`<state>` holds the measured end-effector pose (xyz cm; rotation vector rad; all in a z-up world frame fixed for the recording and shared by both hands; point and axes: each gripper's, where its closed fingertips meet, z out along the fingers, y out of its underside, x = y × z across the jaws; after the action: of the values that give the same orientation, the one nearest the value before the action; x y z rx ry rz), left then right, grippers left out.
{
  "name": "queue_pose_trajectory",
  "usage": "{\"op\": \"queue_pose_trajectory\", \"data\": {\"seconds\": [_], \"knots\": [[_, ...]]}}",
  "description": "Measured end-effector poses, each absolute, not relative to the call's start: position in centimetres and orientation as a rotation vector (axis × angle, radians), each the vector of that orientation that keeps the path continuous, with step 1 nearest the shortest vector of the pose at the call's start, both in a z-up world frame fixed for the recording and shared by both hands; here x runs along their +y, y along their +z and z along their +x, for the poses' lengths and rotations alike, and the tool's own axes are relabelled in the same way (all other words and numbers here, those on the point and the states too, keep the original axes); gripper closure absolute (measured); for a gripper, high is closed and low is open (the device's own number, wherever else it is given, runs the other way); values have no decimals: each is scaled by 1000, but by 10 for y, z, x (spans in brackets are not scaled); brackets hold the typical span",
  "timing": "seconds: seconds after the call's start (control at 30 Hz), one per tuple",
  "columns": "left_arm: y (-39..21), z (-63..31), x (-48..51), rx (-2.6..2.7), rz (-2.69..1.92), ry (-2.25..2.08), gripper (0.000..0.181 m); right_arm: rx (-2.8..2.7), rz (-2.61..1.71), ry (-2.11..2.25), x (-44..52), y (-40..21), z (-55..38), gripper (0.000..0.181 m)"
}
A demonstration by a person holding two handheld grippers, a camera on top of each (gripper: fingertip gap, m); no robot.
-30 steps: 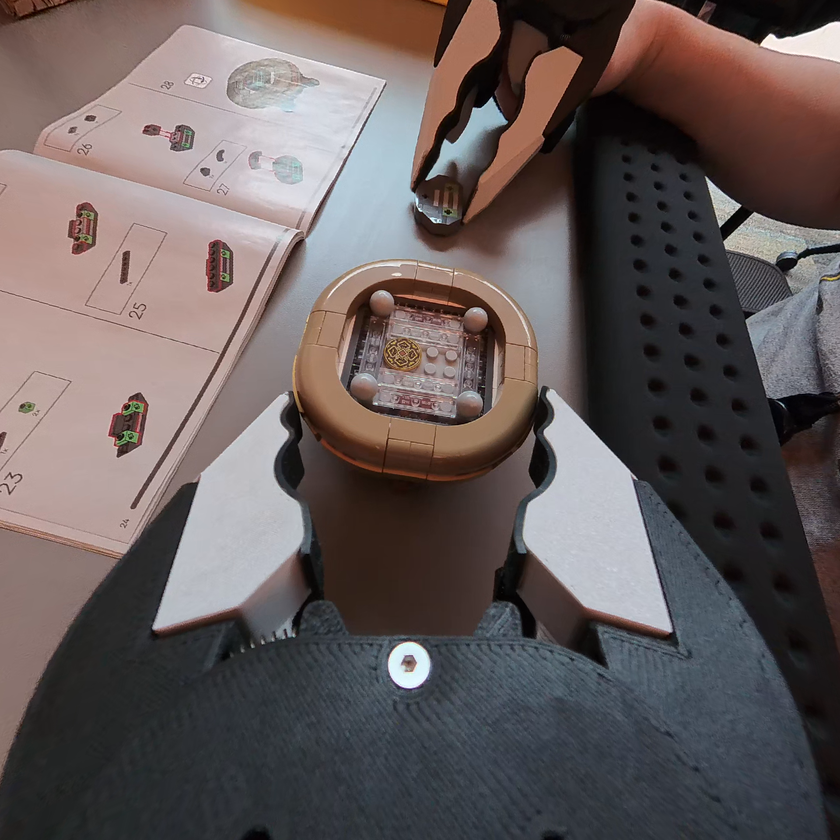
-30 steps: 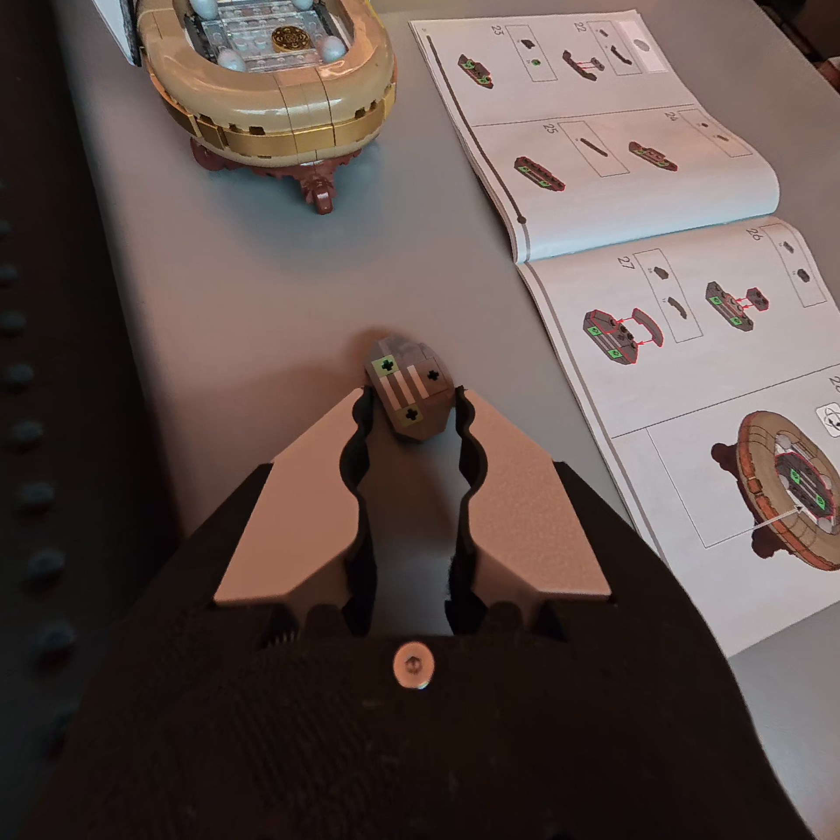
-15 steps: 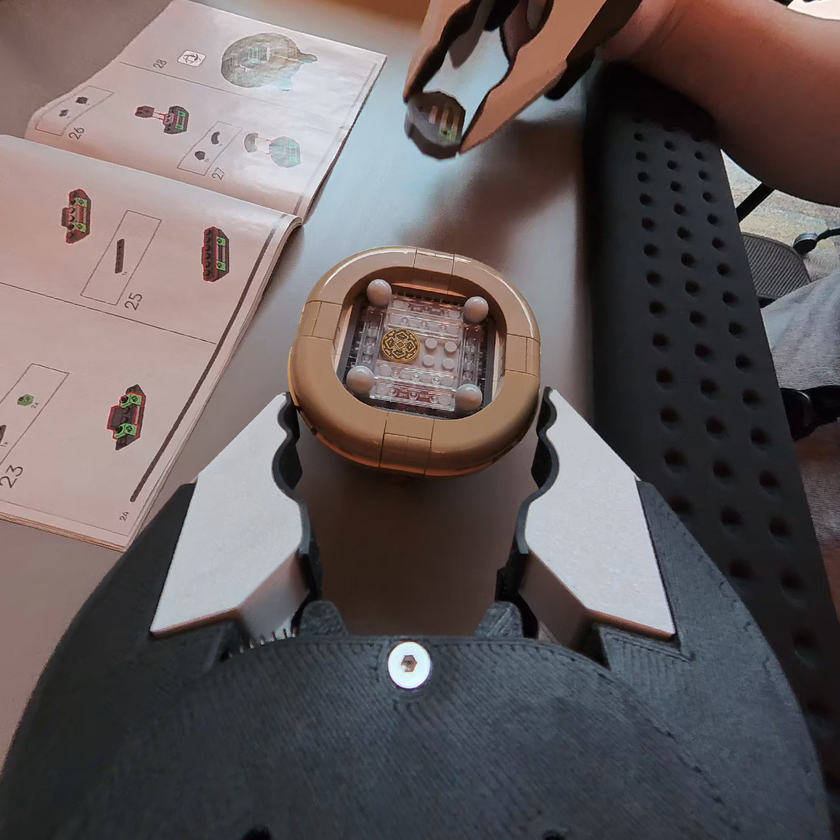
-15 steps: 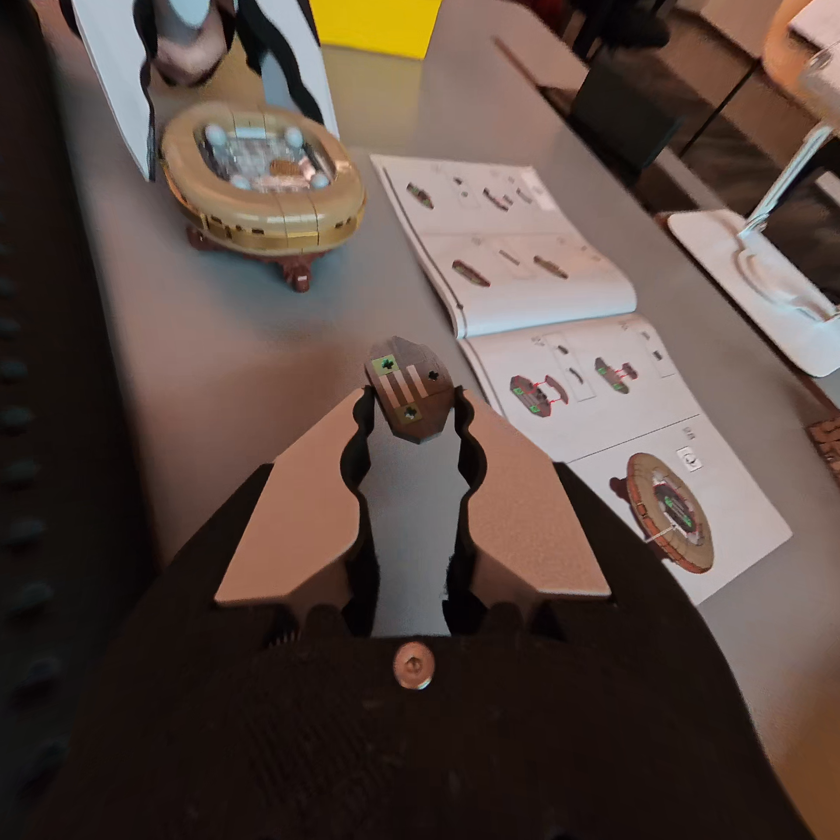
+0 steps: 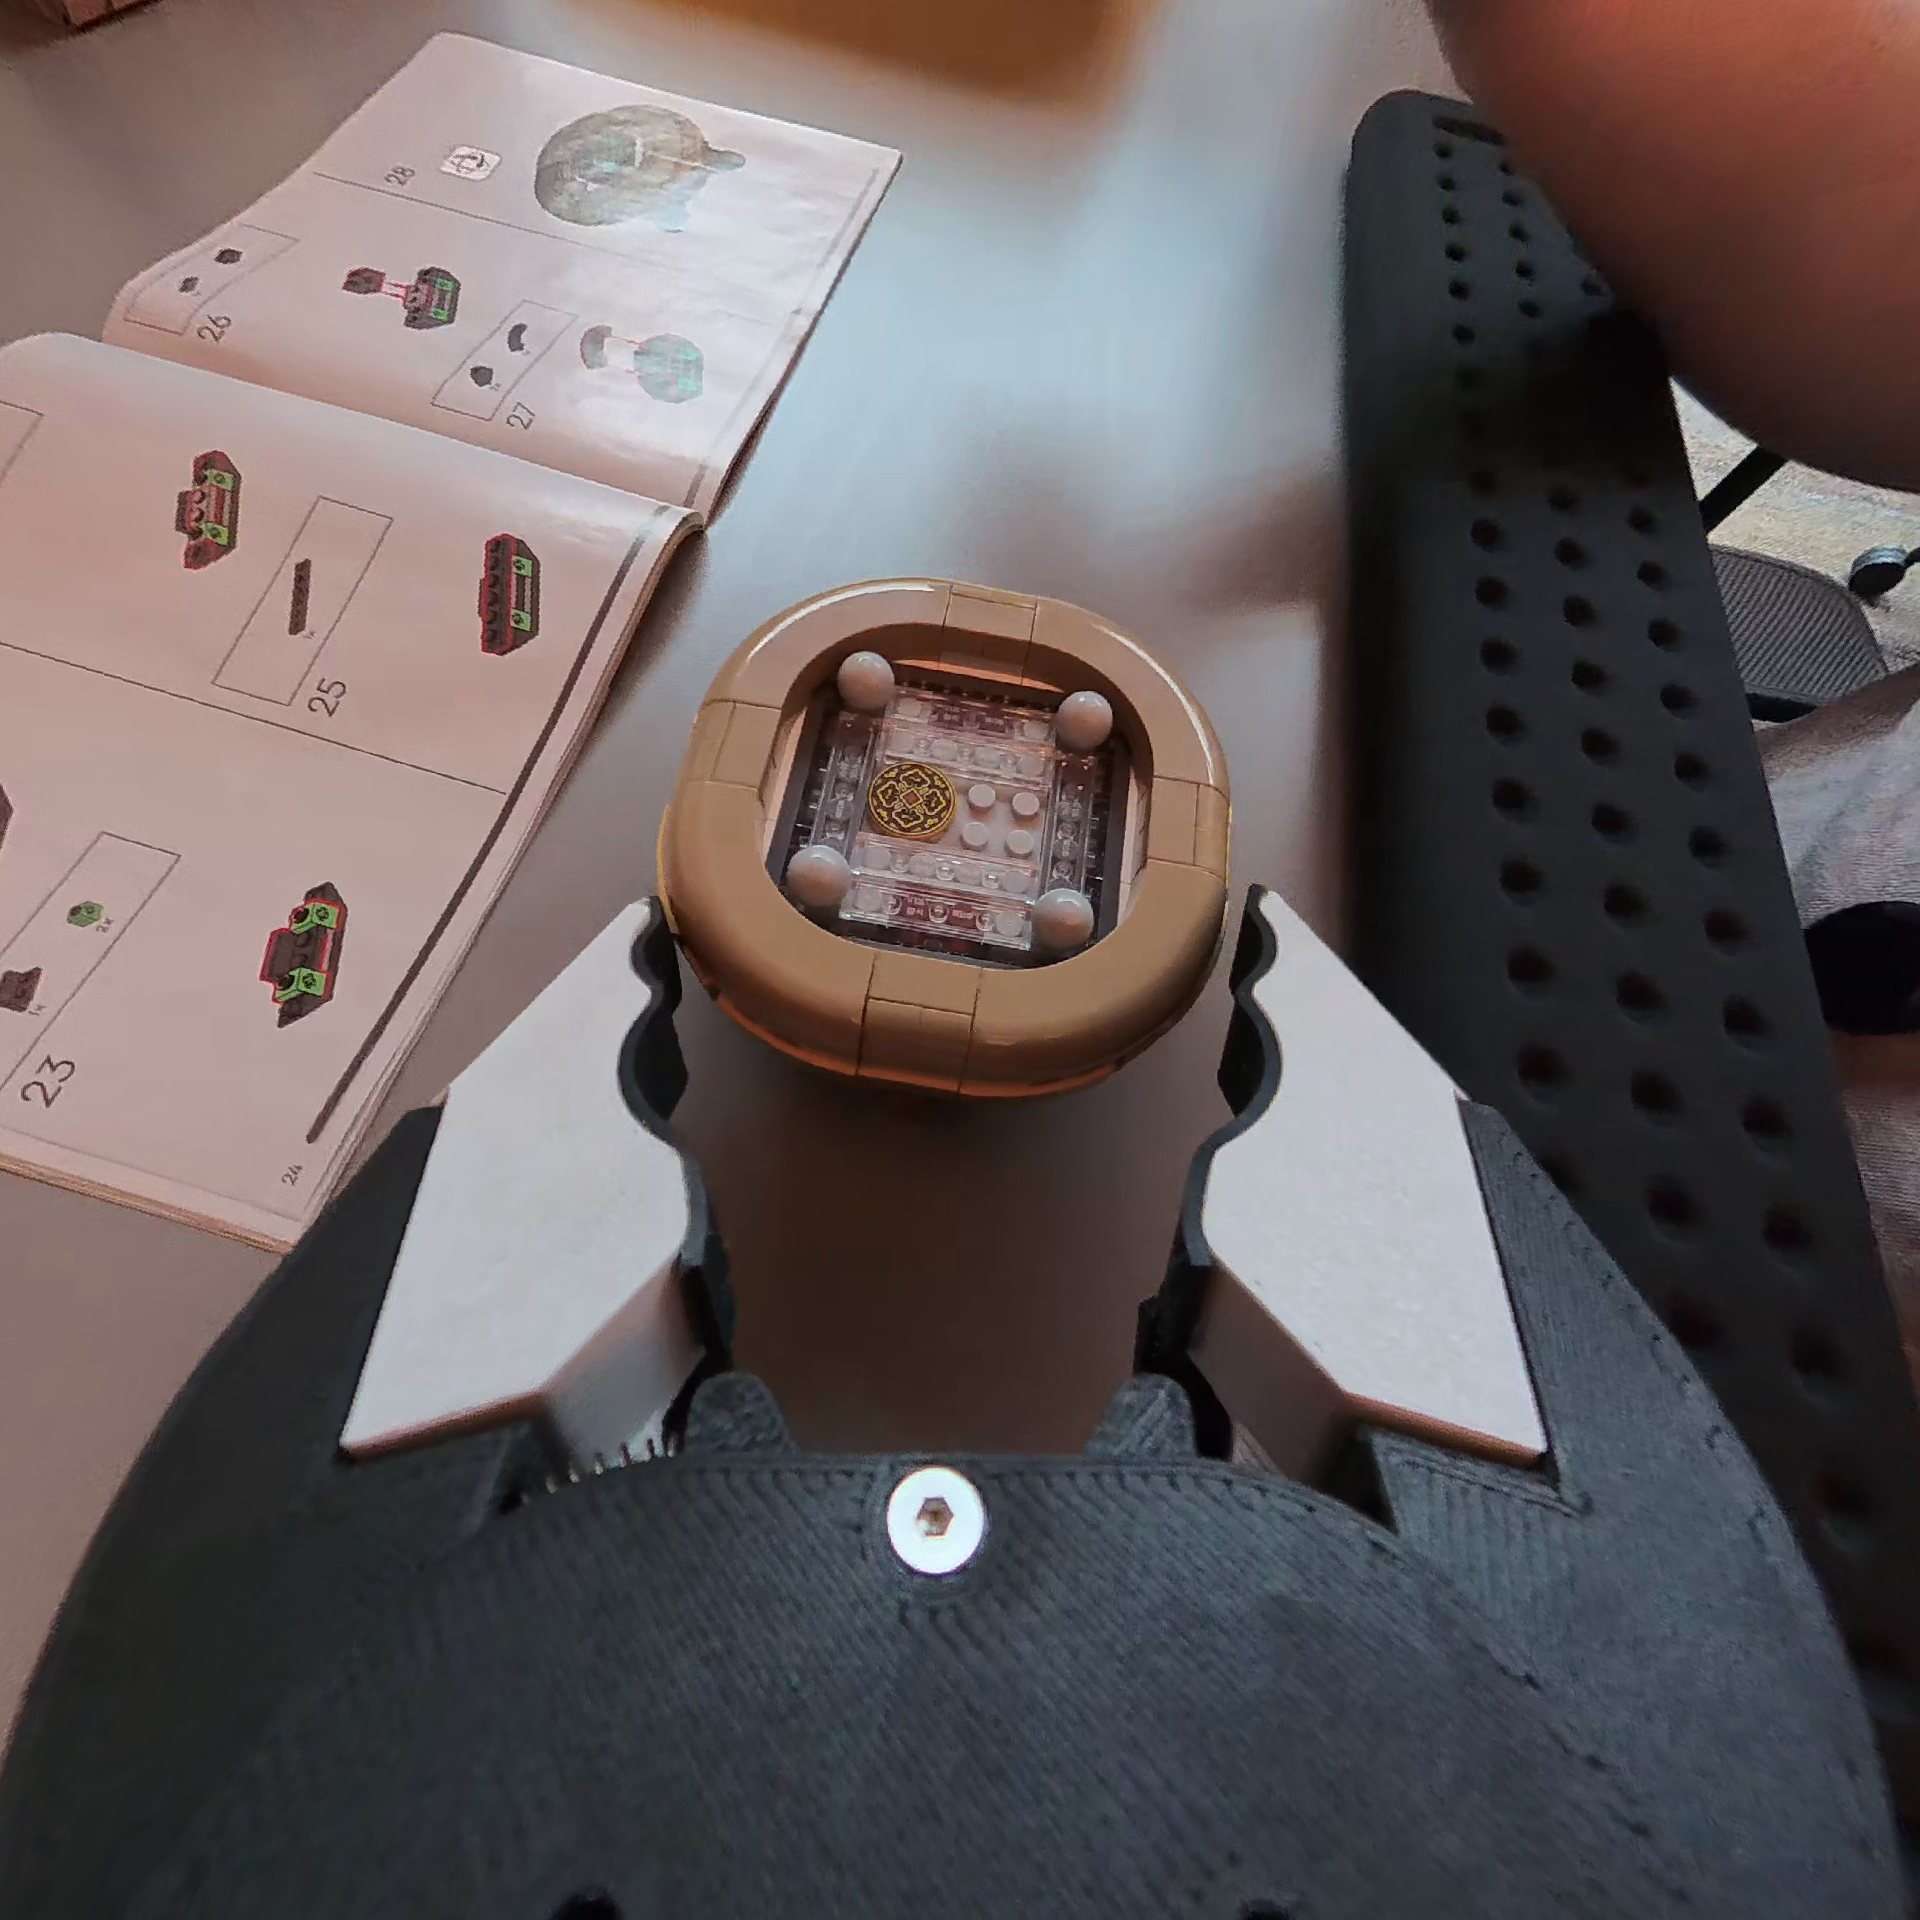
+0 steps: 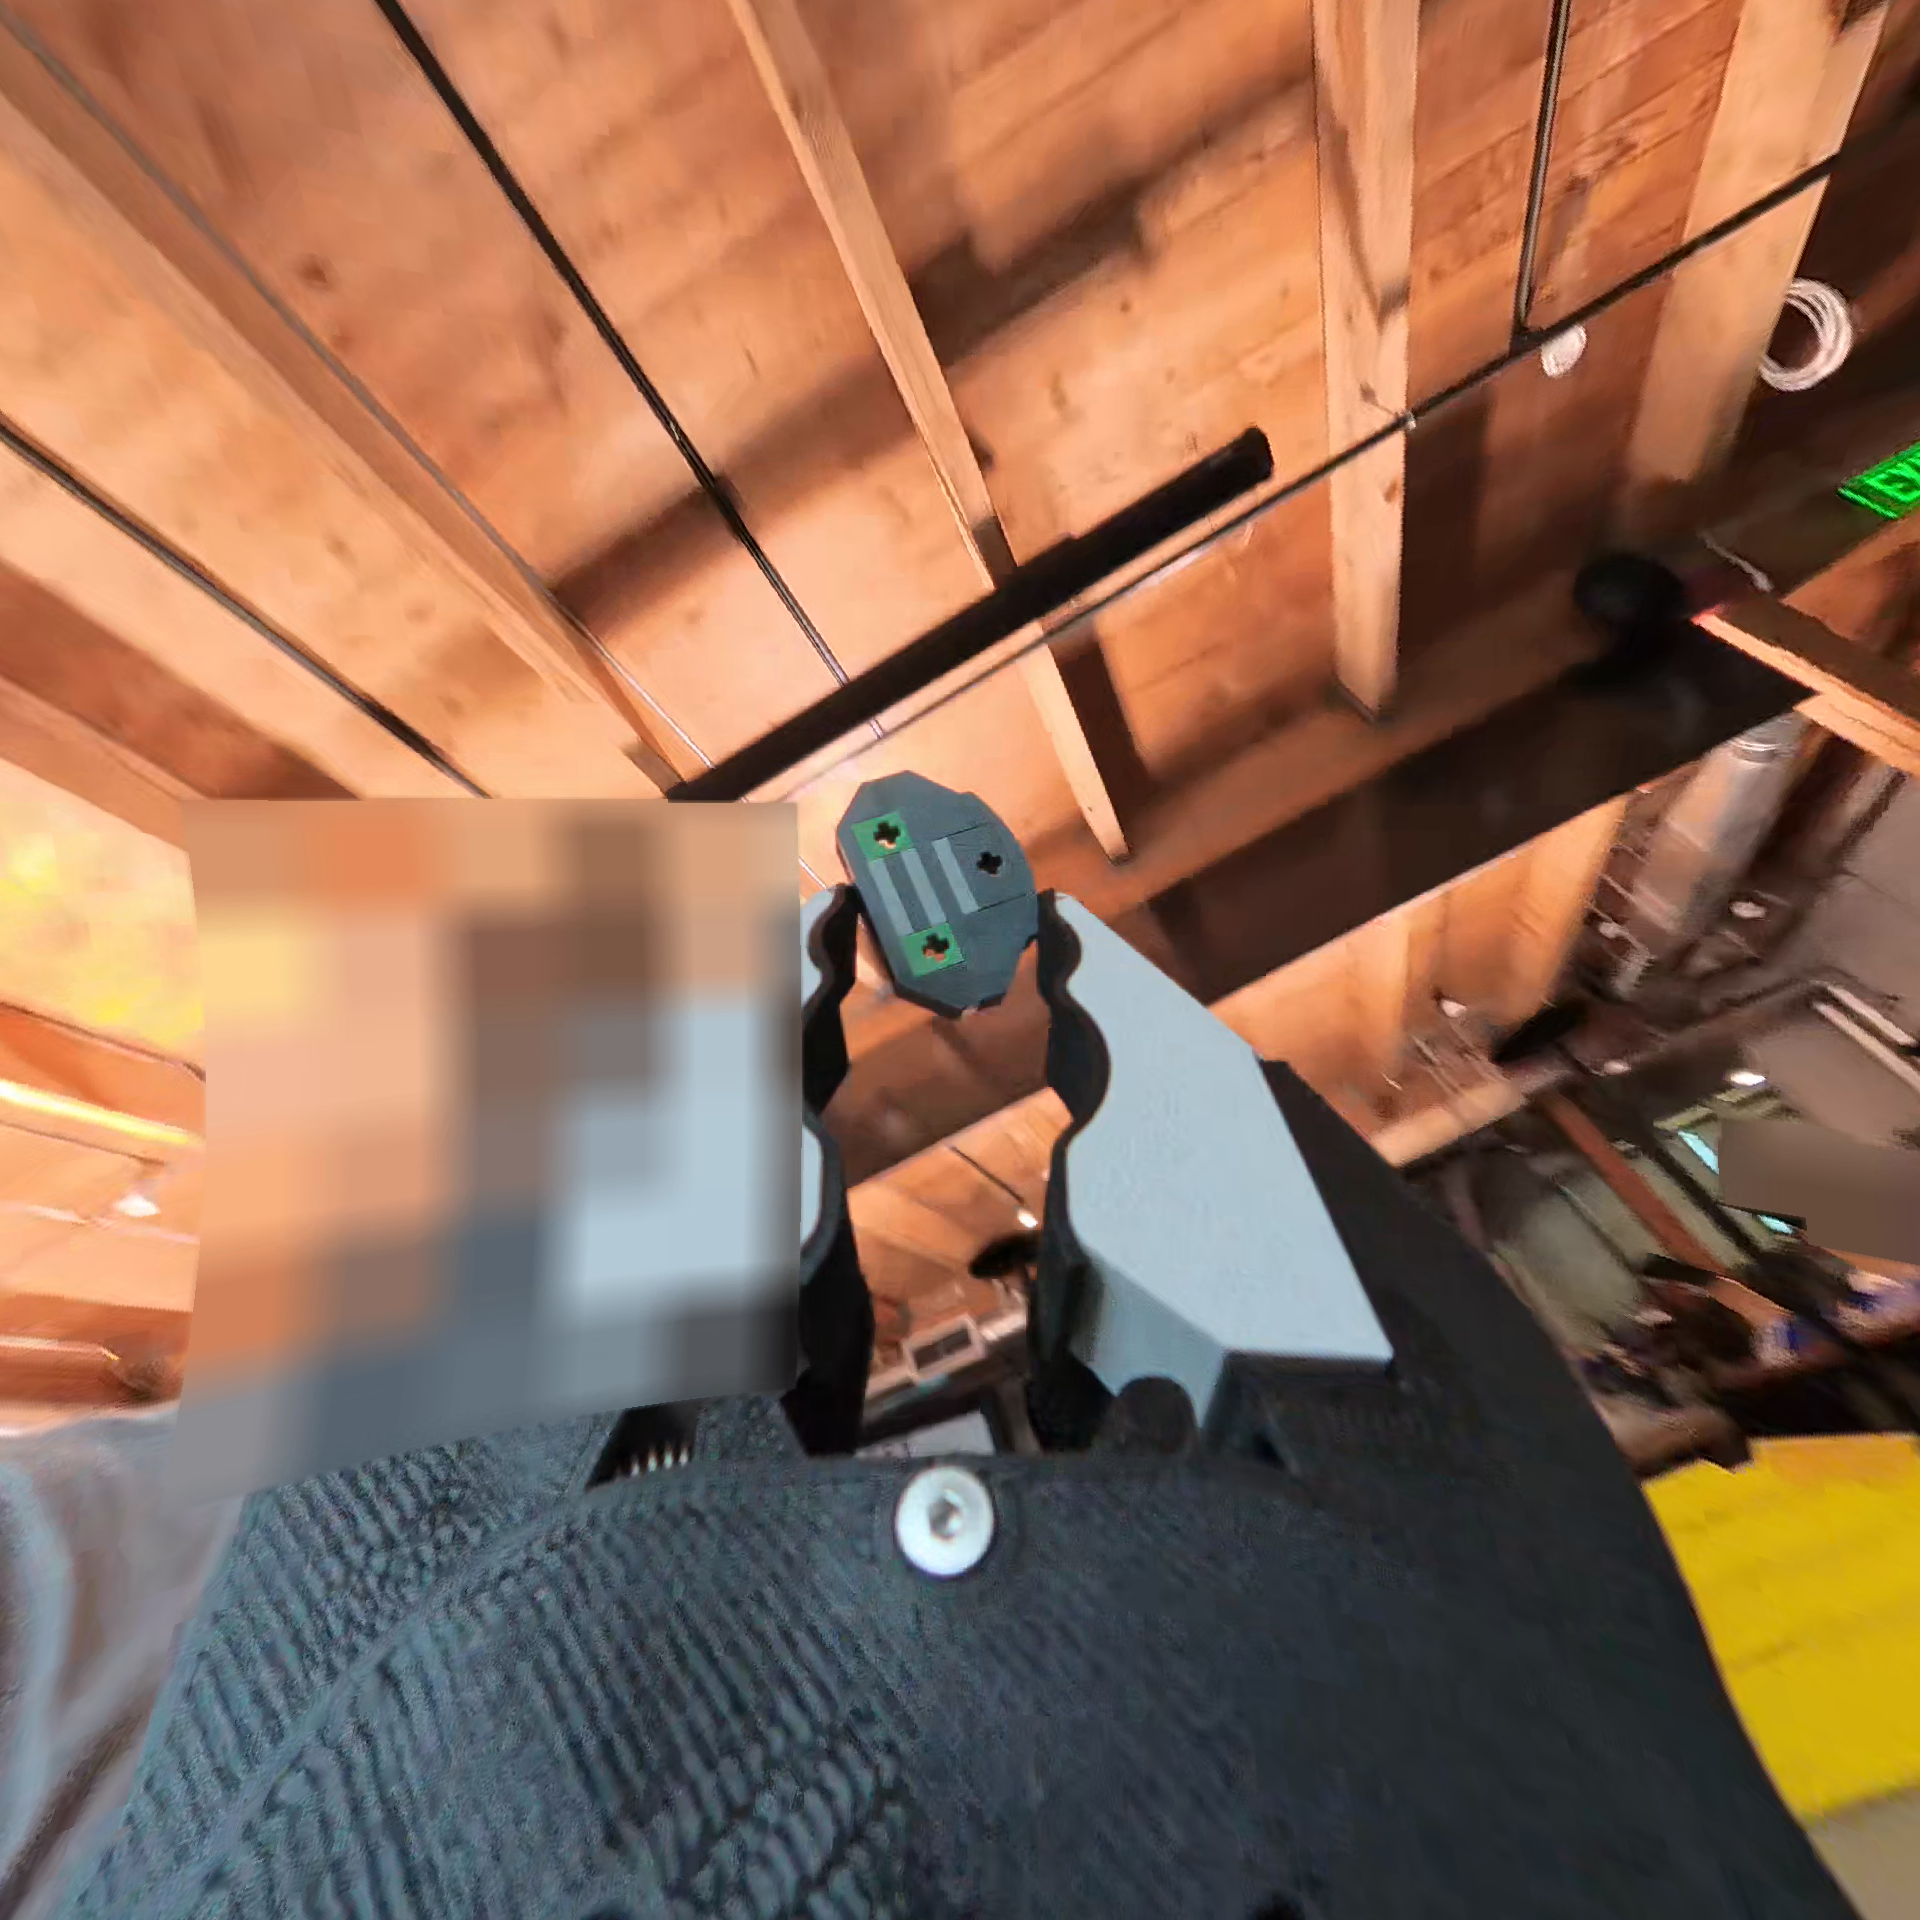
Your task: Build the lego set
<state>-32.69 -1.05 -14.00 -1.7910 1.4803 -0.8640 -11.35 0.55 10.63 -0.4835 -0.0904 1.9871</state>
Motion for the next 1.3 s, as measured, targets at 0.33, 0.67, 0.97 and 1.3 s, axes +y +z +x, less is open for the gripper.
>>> {"op": "queue_pose_trajectory", "data": {"seconds": [0.33, 0.67, 0.97, 1.3], "knots": [[-146, -333, -9, 1464, -1820, -858, 76, -92, -403, 2108, 1, 97, -122, 148], [-158, -332, -14, 1519, -1847, -844, 77, -59, -373, 2180, 3, 86, -126, 148], [-157, -332, -13, 1521, -1834, -836, 78, -33, -327, 2179, 3, 83, -120, 150], [-156, -329, -10, 1509, -1832, -795, 77, -36, -251, 2221, -3, 85, -109, 149]]}}
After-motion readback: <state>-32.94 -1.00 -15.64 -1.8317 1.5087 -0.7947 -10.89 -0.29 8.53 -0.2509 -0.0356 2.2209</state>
